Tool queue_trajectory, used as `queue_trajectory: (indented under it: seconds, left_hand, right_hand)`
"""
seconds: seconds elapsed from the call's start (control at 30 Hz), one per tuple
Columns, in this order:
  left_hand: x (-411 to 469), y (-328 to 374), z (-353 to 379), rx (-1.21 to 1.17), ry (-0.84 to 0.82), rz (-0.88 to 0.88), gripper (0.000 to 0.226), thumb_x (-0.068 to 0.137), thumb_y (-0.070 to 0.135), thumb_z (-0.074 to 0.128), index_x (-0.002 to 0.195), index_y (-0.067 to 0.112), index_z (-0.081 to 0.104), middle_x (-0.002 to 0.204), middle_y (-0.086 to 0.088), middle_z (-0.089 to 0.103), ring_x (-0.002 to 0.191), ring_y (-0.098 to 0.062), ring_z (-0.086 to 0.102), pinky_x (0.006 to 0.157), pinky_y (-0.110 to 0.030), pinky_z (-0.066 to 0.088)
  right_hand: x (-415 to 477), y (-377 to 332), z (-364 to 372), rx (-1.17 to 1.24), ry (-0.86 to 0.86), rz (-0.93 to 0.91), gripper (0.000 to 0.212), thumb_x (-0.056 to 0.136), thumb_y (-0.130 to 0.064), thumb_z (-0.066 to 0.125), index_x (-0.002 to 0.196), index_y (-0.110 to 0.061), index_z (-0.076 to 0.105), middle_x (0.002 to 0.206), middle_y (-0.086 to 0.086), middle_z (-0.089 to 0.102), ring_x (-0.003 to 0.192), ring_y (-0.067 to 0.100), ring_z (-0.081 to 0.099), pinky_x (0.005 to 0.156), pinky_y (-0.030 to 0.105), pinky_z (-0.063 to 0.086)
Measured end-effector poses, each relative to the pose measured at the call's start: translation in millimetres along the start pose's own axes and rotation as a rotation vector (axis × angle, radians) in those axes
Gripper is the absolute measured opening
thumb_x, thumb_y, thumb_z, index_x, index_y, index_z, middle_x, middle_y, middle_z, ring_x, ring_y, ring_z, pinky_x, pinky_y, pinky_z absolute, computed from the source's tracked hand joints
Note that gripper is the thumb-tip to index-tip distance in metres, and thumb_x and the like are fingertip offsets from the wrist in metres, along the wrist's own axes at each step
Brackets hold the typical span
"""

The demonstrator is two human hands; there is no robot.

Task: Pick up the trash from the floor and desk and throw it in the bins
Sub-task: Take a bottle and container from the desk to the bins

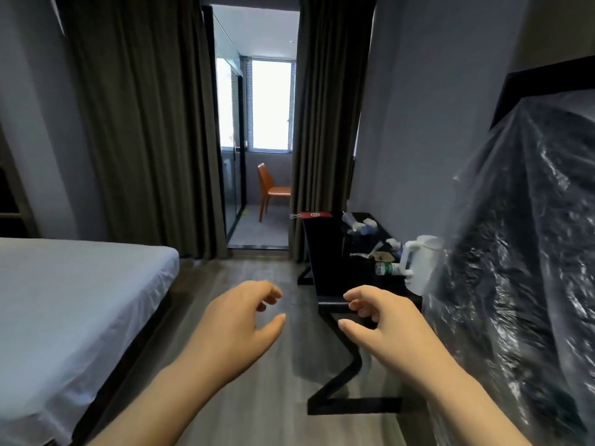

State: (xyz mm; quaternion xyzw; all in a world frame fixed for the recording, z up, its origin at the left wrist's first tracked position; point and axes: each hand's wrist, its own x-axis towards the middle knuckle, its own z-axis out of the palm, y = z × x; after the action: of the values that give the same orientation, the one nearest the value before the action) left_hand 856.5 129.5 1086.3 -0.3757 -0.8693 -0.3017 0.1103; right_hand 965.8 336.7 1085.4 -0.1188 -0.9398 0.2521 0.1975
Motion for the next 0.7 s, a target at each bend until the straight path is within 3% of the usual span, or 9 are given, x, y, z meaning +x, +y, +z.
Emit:
queue_trajectory:
  seconds: [0.33, 0.7]
  left_hand:
    - [145.2, -98.5, 52.8, -0.035, -0.102, 0.009, 0.029, 0.086, 0.042, 0.061, 0.114, 0.035, 0.057, 0.104, 0.023, 0.057, 0.094, 0.004, 0.055, 0.086, -0.022, 0.050]
    - [317.1, -139.6, 141.5, -0.067, -0.161, -0.017, 0.026, 0.085, 0.041, 0.061, 0.111, 0.037, 0.057, 0.101, 0.024, 0.058, 0.092, 0.007, 0.055, 0.082, -0.015, 0.049]
  right_hand:
    - [143.2, 53.5, 49.8, 0.084, 0.039, 0.161, 0.034, 0.079, -0.037, 0.072, 0.111, -0.036, 0.063, 0.097, -0.020, 0.064, 0.092, -0.008, 0.059, 0.080, 0.015, 0.049]
    - [306.2, 160.4, 77.7, 0.118, 0.009, 0.222, 0.037, 0.080, -0.040, 0.071, 0.116, -0.037, 0.060, 0.101, -0.020, 0.063, 0.096, -0.007, 0.057, 0.082, 0.017, 0.049]
